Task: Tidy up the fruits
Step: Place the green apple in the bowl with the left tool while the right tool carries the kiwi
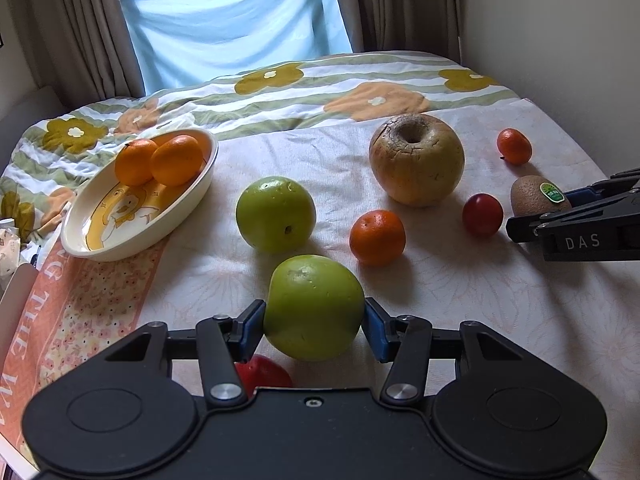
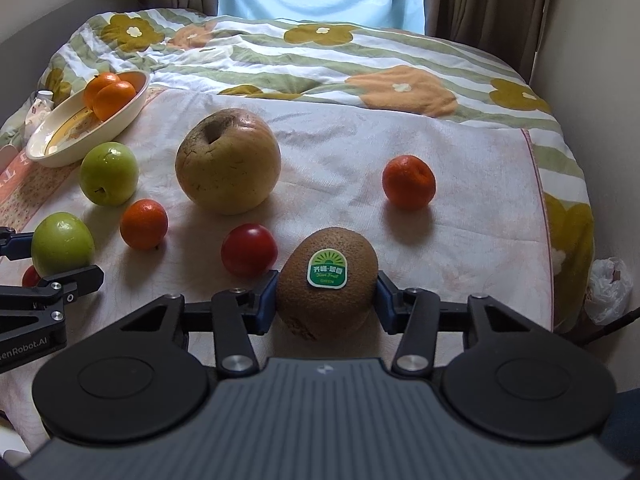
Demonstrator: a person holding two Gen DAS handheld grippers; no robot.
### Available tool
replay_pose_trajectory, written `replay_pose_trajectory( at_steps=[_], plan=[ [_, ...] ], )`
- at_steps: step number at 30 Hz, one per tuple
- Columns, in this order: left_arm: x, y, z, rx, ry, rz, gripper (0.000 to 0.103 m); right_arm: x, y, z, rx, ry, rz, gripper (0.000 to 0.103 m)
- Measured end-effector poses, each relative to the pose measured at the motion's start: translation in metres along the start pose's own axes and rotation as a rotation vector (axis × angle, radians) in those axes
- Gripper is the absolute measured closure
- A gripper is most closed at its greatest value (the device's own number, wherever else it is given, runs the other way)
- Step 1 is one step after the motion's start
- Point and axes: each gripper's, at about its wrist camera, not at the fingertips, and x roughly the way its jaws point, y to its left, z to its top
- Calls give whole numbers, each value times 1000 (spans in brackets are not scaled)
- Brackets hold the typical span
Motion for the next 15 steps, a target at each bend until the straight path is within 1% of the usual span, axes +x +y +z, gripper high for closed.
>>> replay_pose_trajectory(
  at_steps=[7, 15],
  plan=[
    [-14, 4, 4, -24, -9, -9, 47, -19, 0, 6, 11, -16, -1, 40],
    [-48, 21, 20, -61, -47, 1, 47, -56, 12, 21, 5, -55, 19, 40]
  ],
)
